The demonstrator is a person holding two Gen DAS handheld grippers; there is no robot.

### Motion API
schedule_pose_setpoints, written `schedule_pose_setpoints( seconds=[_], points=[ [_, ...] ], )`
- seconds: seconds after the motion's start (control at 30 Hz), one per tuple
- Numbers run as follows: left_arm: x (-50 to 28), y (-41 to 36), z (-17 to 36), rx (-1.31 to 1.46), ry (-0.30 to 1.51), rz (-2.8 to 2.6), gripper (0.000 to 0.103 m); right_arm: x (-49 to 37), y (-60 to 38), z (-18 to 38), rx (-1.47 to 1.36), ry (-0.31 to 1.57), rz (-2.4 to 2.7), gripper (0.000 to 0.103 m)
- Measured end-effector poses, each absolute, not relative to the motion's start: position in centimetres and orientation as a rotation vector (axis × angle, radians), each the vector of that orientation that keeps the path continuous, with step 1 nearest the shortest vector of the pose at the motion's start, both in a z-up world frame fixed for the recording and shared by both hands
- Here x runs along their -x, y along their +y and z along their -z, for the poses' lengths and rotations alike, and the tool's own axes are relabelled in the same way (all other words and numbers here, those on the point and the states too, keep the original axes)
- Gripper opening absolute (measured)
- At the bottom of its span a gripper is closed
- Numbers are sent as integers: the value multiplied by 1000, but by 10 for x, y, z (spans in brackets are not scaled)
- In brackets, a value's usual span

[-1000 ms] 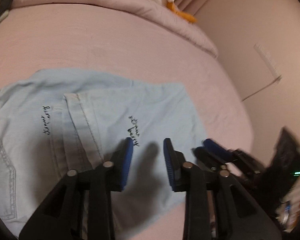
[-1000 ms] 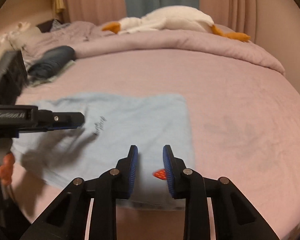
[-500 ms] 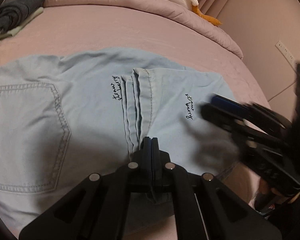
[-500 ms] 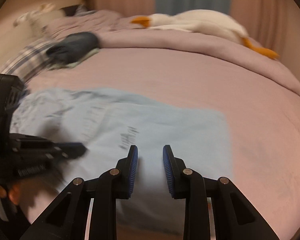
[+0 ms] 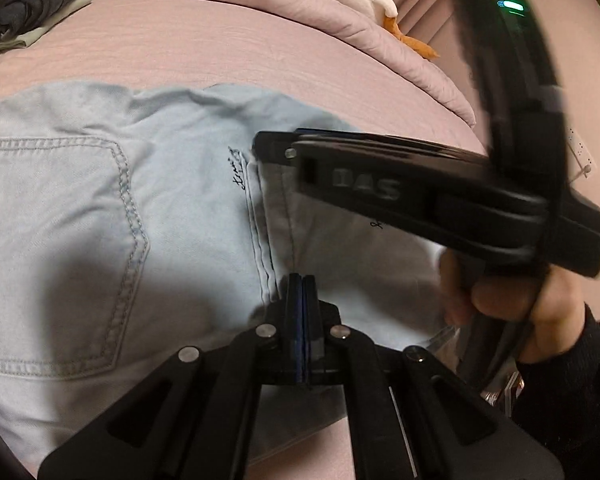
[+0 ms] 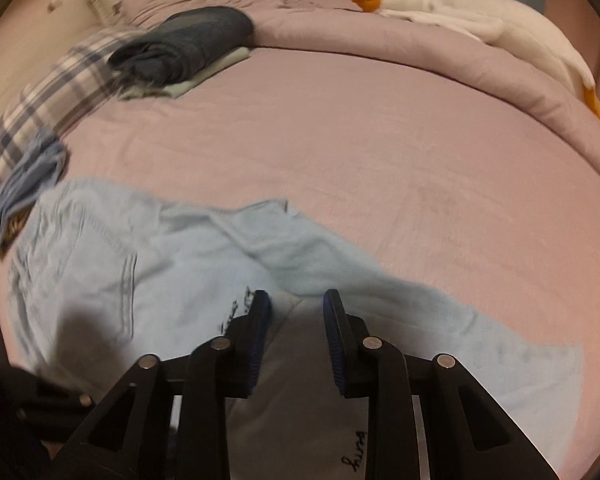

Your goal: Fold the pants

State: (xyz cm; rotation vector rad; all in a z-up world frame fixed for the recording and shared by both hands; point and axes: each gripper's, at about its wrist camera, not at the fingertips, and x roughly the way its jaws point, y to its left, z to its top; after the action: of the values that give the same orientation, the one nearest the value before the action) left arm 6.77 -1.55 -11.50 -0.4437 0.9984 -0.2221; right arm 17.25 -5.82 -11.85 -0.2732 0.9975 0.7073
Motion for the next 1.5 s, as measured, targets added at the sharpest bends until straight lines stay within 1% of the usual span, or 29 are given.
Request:
schedule_pose_setpoints(
  seconds=[0.13,0.23,0.4,0.5,0.57,0.63,0.7,0.77,0.83,0.93,0.97,1.07,1.13,1.3,1.5],
  points=[
    [-68,-17,116,453,997,226,3,-149,-80,105,204,953,-690,27],
    [-67,-16,116,451,991,228,3,-125,-109,98,223,917,-654,27],
    [-65,-16,118,443,990,235,3,-72,-153,119,336,957,-586,27],
    [-65,-16,116,441,996,233,3,-37,-170,117,343,904,-577,27],
    [-59,-10,115,443,1012,230,4,-27,-179,114,314,906,-570,27],
    [-50,1,115,471,1028,228,2,-22,-183,112,310,921,-561,27],
    [-33,15,112,514,1018,241,6,-17,-183,107,332,916,-552,27],
    [-12,29,107,528,998,236,20,-14,-183,100,313,899,-558,27],
    [10,43,100,543,966,225,32,-13,-186,95,250,878,-582,27],
    [34,63,92,572,939,200,36,-22,-181,91,181,855,-603,27],
    [43,71,89,577,935,169,42,-25,-179,91,169,858,-606,27],
    [61,89,87,616,918,118,50,-38,-163,91,173,857,-606,27],
    [69,97,91,634,922,84,54,-46,-151,90,176,850,-613,27],
    [75,108,99,689,934,57,54,-46,-131,89,131,904,-698,27],
    [71,102,93,683,921,100,54,-25,-114,96,311,884,-736,27]
  ],
)
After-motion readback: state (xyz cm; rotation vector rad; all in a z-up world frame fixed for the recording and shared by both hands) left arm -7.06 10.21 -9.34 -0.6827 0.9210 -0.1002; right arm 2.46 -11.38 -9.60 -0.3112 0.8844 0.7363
